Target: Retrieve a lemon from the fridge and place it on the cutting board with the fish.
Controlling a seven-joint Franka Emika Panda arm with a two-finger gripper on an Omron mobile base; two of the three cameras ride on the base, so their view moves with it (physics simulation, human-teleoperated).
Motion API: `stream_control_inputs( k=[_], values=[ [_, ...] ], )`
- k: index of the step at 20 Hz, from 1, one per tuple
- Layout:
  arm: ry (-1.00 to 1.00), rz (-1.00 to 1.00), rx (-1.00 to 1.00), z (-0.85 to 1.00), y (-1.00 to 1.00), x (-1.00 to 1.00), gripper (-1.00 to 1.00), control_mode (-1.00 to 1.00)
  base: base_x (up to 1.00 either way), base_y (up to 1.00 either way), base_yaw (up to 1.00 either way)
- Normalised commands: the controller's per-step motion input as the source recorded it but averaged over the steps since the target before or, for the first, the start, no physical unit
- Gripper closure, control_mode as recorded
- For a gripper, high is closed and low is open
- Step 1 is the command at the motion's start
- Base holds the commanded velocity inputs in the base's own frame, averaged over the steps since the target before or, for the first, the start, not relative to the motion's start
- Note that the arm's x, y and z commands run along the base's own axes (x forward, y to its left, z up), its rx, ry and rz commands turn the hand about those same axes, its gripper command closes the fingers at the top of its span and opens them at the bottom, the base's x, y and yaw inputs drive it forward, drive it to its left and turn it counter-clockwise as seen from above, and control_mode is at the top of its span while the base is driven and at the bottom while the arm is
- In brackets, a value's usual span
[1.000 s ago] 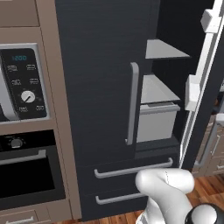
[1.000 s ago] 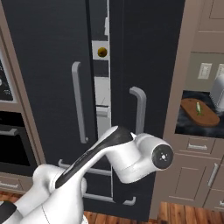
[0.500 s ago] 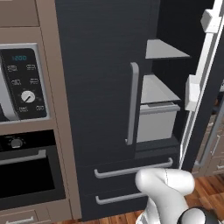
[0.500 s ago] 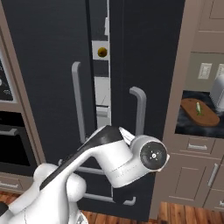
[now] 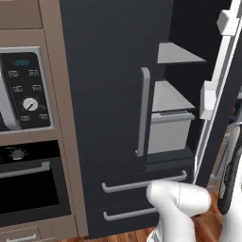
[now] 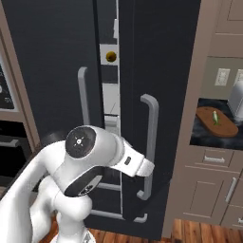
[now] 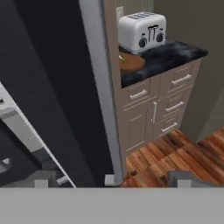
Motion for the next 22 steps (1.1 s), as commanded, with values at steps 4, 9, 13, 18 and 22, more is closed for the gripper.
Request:
stream_control_inputs(
  k=[4, 9, 13, 18, 22],
  values=[
    [0.39, -0.15, -0.54, 0.17, 0.9, -0.08, -1.0, -1.0, 0.0, 0.0, 0.0],
    [0.52, -0.18, -0.53, 0.0, 1.0, 0.03, -1.0, -1.0, 0.0, 0.0, 0.0],
    [0.38, -0.15, -0.47, -0.04, 0.9, 0.41, -1.0, -1.0, 0.0, 0.0, 0.0],
    [0.13, -0.02, -0.14, -0.59, 0.26, 0.31, -1.0, -1.0, 0.0, 0.0, 0.0],
    [0.29, 0.19, 0.0, -0.5, -0.02, 0.96, -1.0, -1.0, 0.0, 0.0, 0.0]
  ],
)
